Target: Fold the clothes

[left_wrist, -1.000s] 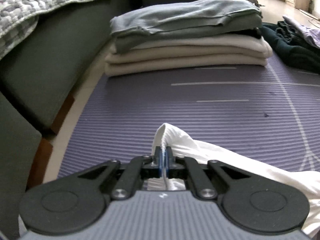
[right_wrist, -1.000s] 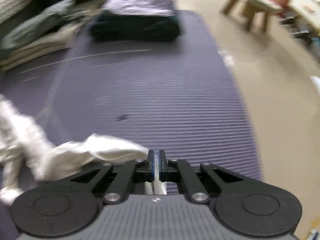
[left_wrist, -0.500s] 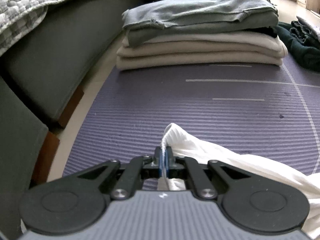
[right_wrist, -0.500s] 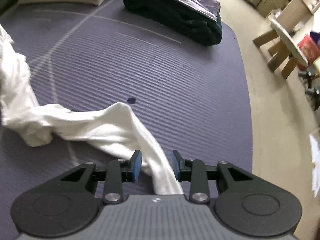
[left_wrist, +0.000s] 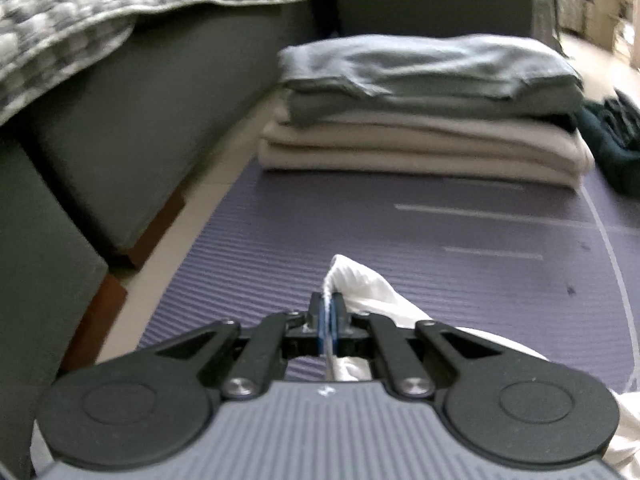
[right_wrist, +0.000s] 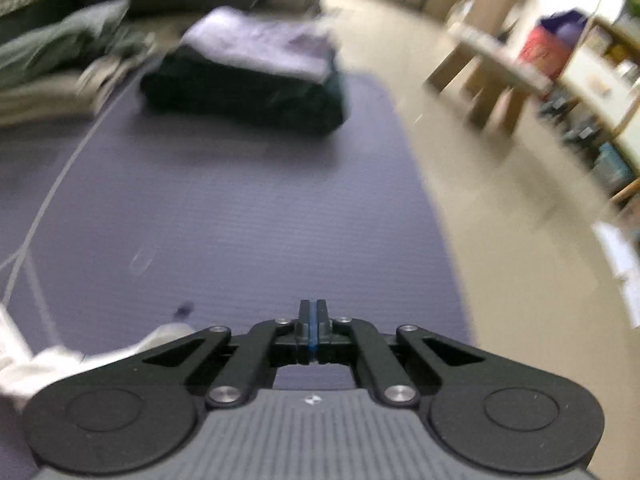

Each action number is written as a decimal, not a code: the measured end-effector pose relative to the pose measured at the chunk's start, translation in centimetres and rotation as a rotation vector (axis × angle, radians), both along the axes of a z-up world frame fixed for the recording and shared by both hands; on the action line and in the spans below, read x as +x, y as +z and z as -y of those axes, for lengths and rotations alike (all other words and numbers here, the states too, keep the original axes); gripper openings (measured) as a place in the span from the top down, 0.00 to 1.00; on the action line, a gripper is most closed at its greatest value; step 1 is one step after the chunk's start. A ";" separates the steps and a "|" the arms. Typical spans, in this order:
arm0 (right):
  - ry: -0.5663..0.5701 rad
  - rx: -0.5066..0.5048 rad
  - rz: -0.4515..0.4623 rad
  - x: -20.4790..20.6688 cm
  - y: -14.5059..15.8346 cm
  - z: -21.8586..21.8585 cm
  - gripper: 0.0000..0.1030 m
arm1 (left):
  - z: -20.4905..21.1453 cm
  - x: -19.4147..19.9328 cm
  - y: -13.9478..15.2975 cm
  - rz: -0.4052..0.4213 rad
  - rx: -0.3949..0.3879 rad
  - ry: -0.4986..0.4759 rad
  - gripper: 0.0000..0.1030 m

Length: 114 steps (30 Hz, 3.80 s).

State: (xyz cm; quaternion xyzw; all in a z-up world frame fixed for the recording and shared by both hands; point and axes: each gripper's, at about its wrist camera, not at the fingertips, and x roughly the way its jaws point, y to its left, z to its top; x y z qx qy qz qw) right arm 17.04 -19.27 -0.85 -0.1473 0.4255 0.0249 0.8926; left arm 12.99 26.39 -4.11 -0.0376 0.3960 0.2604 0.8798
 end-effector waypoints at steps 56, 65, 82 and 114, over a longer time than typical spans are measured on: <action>0.029 -0.106 0.132 5.3 0.7 -0.5 0.99 | -1.8 0.4 0.2 0.042 -0.003 0.095 0.95; 0.193 -0.123 -0.013 2.2 -1.6 -4.6 0.54 | -2.1 -0.4 0.3 -0.029 -0.057 -0.006 0.19; 0.711 0.053 -0.317 -12.4 -1.8 -15.8 0.49 | -4.7 -10.8 0.4 -0.211 -0.328 -0.089 0.11; 0.756 -0.088 -0.289 -15.1 -0.3 -13.7 0.95 | -4.7 -15.4 -0.9 -0.338 -0.326 -0.167 1.00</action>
